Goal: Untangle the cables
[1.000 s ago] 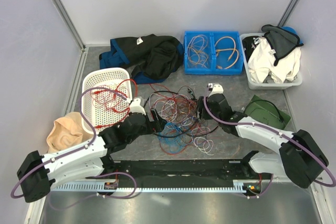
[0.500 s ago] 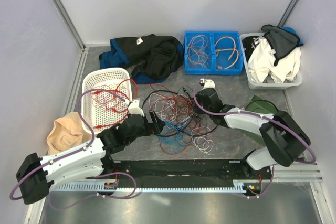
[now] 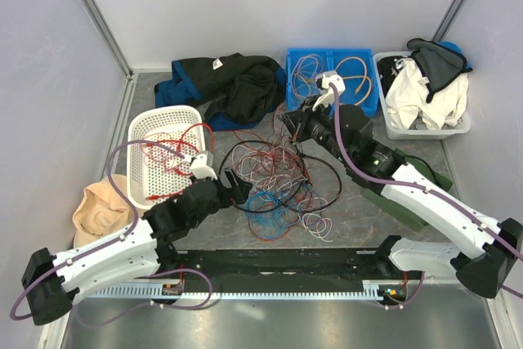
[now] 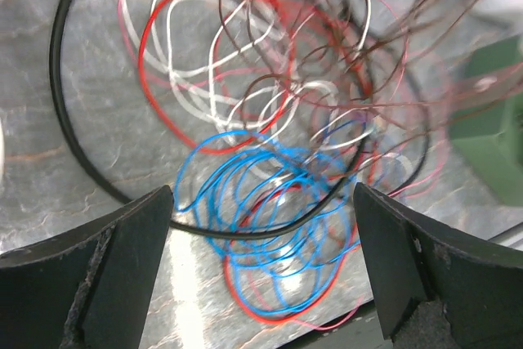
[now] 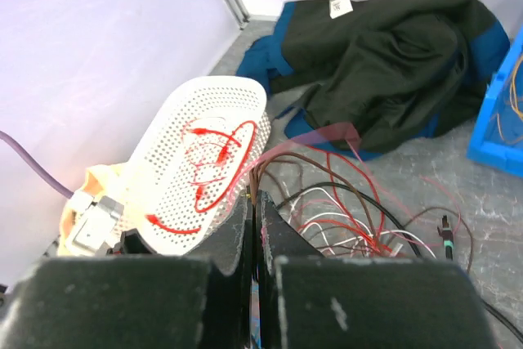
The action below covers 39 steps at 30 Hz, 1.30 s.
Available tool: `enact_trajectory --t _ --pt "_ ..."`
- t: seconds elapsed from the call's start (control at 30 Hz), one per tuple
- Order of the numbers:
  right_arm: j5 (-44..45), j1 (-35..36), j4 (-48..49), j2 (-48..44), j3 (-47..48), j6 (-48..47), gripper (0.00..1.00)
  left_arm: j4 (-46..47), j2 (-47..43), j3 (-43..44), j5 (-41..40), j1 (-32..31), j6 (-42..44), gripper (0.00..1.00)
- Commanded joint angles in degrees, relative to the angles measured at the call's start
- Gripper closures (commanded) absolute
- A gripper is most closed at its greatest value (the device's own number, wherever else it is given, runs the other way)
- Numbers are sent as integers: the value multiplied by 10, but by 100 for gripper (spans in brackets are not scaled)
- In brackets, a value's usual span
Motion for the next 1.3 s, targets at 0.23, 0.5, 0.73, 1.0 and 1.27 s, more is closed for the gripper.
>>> enact_trajectory --t 0.23,0.5,0.73,1.0,1.27 --pt "-76 8 -125 -34 81 -5 100 343 -162 -72 97 0 154 0" --pt "-146 20 -130 -41 79 38 100 590 -12 -70 179 -1 250 0" --pt "-169 29 -136 -51 83 49 100 621 75 -33 178 0 298 0" --pt "-186 30 -138 -60 81 51 100 594 199 42 172 -1 317 18" --pt "-80 30 -181 -134 52 15 45 380 168 182 55 1 338 98"
